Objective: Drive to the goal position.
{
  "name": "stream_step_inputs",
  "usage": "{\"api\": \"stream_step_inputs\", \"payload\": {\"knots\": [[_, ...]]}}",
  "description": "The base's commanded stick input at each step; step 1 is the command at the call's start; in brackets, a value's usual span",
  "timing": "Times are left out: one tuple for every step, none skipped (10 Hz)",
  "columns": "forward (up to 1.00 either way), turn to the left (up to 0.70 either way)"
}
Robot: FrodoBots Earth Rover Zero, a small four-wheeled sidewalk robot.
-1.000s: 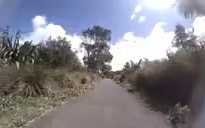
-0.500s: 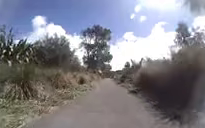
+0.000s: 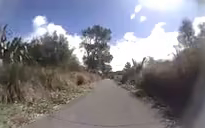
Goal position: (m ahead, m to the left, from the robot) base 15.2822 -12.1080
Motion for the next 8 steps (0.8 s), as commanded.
{"api": "stream_step_inputs", "payload": {"knots": [[0.85, -0.34], [0.85, -0.34], [0.85, -0.34], [0.85, -0.34], [0.85, -0.23], [0.85, -0.12], [0.85, -0.01], [0.85, 0.0]]}}
